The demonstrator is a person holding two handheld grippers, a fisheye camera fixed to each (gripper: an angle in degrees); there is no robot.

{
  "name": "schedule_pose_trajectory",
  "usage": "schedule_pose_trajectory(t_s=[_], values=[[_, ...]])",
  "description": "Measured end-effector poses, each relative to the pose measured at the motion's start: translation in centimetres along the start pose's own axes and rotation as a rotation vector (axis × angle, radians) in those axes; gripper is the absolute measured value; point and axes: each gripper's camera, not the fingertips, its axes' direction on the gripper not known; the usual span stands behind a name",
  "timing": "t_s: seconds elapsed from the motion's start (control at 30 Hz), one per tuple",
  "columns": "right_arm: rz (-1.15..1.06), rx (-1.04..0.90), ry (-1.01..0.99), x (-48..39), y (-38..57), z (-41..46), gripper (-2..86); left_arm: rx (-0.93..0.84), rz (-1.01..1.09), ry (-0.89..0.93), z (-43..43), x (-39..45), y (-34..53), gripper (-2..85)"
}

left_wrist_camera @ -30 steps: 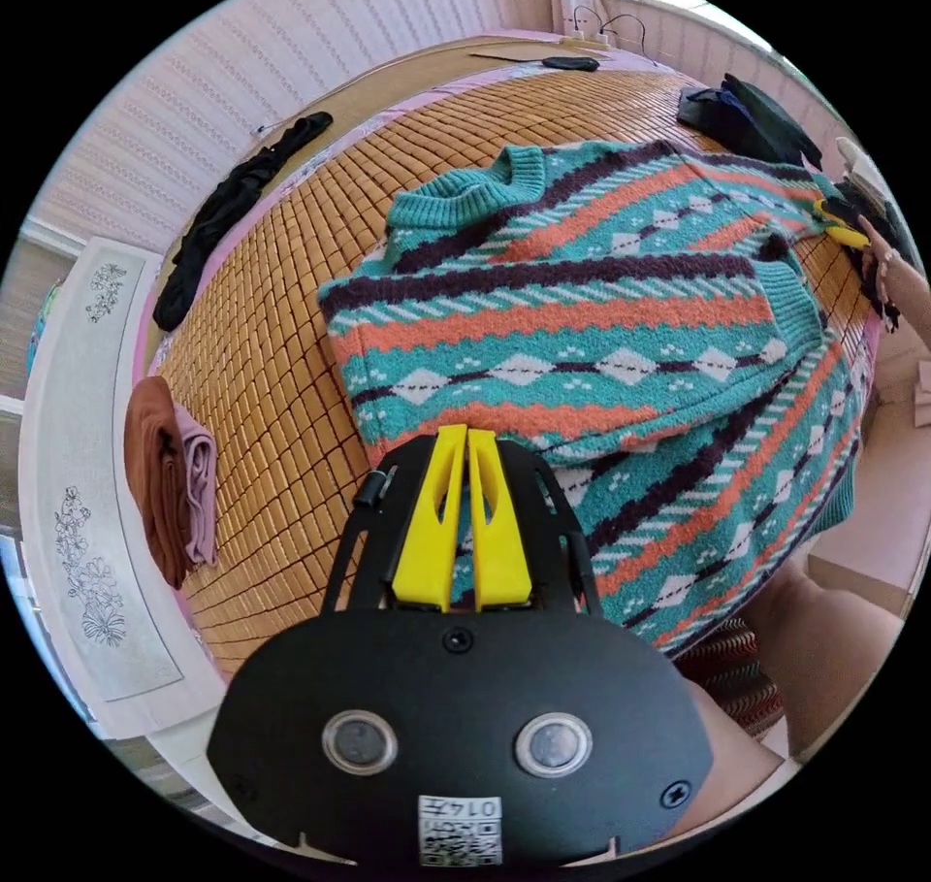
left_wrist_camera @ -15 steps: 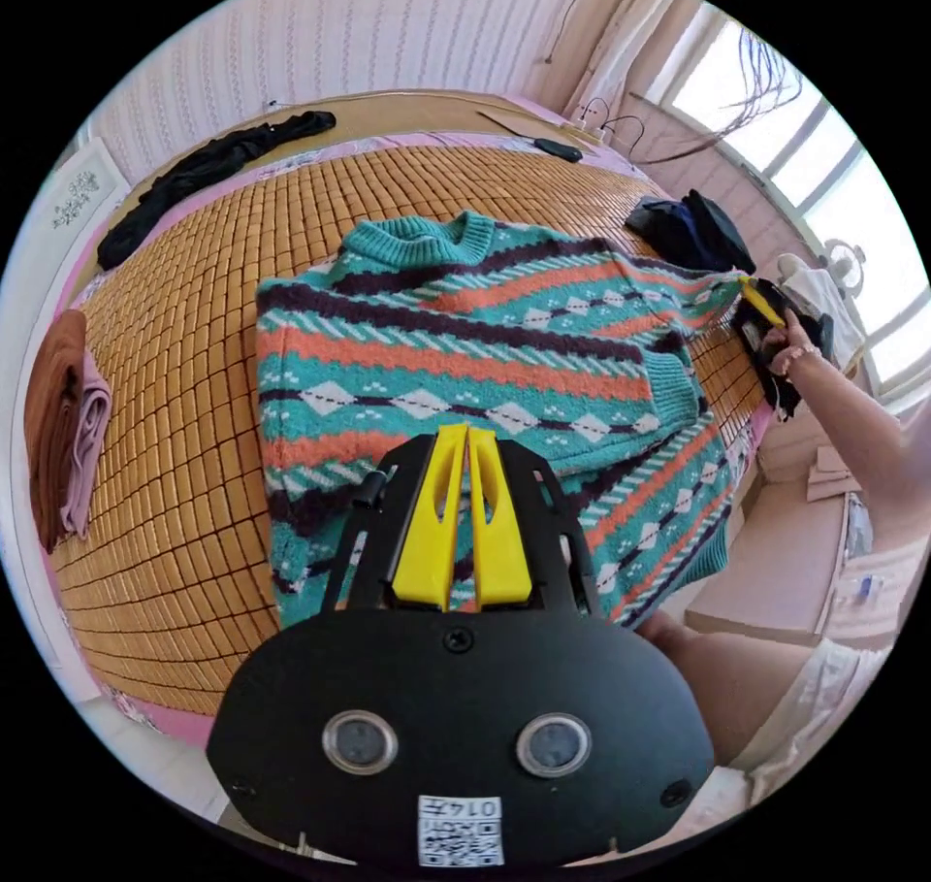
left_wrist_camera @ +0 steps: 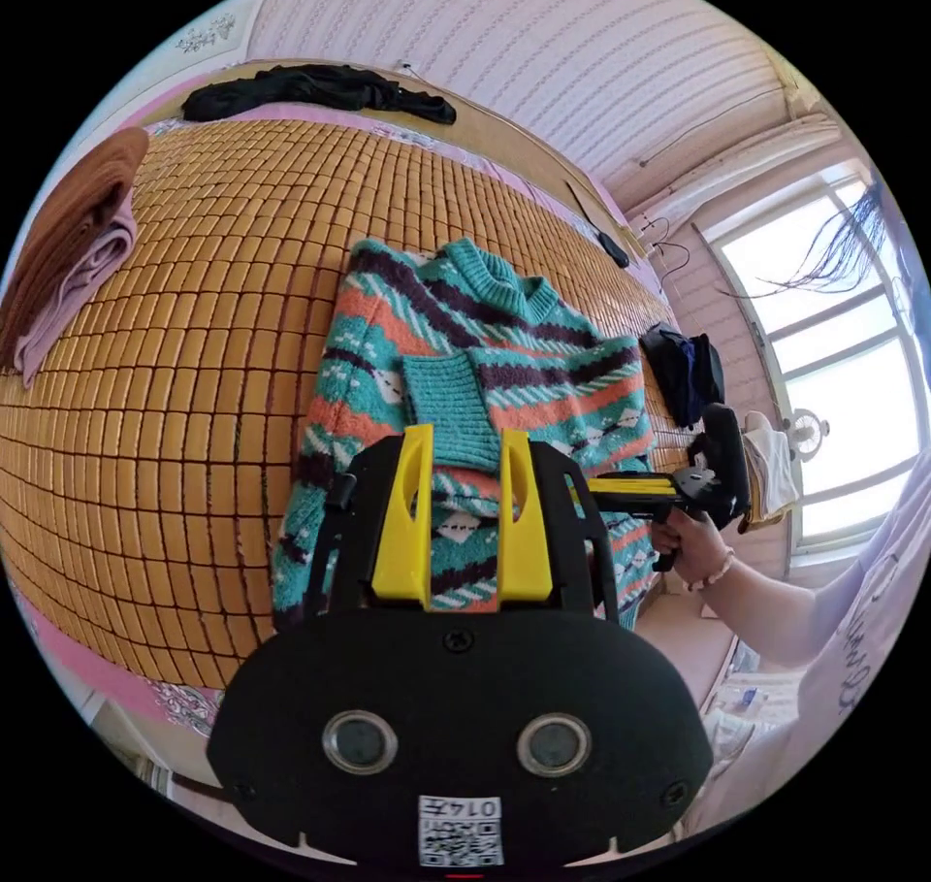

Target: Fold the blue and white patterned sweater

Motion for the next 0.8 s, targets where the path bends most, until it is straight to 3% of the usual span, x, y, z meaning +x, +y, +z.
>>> schedule_pose_trajectory(t_s=[0.23,0.33,0.43,0.53,0.63,0.73,0.8], values=[[0.014,0.162,0.216,-1.2,-0.7,-4.6,-0.3,-0.058,-0.097,-0.004,1.8,-2.3,-1.3,9.6],[0.072,0.057,0.289,0.3,-1.3,-3.2,-0.3,-0.053,0.013,-0.126,2.6,-1.9,-1.5,5.6],[0.033,0.097,0.402,-1.0,-1.3,-3.4,-0.4,-0.071,-0.043,-0.016,0.4,-3.1,-2.2,0.0],[-0.031,0.106,0.486,-2.6,-1.5,-3.1,-0.6,0.070,0.055,0.050,-4.5,-2.3,-2.0,-0.7],[-0.009,0.044,0.362,-1.4,-2.1,-1.8,-0.6,0.150,0.175,-0.113,-7.6,-2.2,-0.9,-0.6],[0.059,-0.009,0.260,1.0,-2.7,-0.3,-0.5,-0.131,0.084,-0.188,-3.3,-6.2,-0.5,0.4],[0.113,0.064,0.190,2.4,-1.6,-0.8,-0.4,-0.113,-0.015,-0.131,-3.2,-8.1,-0.6,0.8]])
